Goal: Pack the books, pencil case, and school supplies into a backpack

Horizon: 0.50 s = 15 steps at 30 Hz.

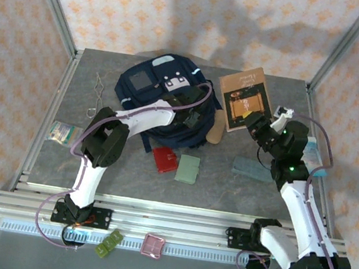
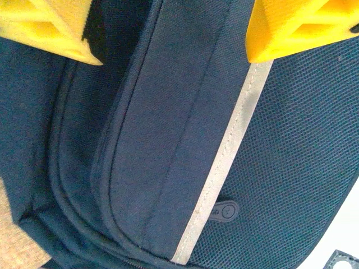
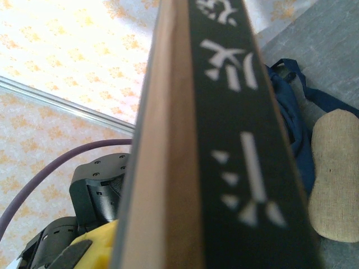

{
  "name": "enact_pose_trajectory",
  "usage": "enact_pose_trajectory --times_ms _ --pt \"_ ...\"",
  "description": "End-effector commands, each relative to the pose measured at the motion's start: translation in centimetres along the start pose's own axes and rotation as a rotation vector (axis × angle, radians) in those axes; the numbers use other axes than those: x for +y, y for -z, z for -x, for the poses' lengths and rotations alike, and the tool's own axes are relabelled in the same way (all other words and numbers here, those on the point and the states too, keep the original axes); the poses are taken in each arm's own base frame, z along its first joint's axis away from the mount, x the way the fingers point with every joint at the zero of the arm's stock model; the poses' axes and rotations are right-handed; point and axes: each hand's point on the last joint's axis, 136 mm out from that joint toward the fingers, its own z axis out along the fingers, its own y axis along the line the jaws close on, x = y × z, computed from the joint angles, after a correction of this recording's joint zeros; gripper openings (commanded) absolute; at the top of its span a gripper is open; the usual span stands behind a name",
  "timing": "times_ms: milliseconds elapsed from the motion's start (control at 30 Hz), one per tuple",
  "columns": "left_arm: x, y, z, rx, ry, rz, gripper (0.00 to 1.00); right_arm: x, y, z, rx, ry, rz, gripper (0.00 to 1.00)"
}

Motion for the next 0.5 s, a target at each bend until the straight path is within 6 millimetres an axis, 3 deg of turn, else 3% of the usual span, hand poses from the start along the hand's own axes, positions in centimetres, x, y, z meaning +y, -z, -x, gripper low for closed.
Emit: enact_pose_trajectory --times_ms 0,333,400,467 --pt "0.5 -0.8 -1.8 0.051 -0.097 0.099 0.68 3.0 0.6 1.6 -0.058 0.072 0.108 0.00" --pt "1.4 -2.8 -3.5 0.073 -0.141 0.197 0.59 3.2 0.8 1.6 -0.058 0.074 0.112 0.00" --pt "1.5 -3.1 -3.7 0.081 -0.144 0.196 0.46 3.4 0.8 1.6 -0.060 0.077 0.116 0.00" --pt "1.6 -3.2 -3.7 0.081 -0.135 0.185 0.24 3.4 0.8 1.7 -0.062 0.078 0.113 0.00"
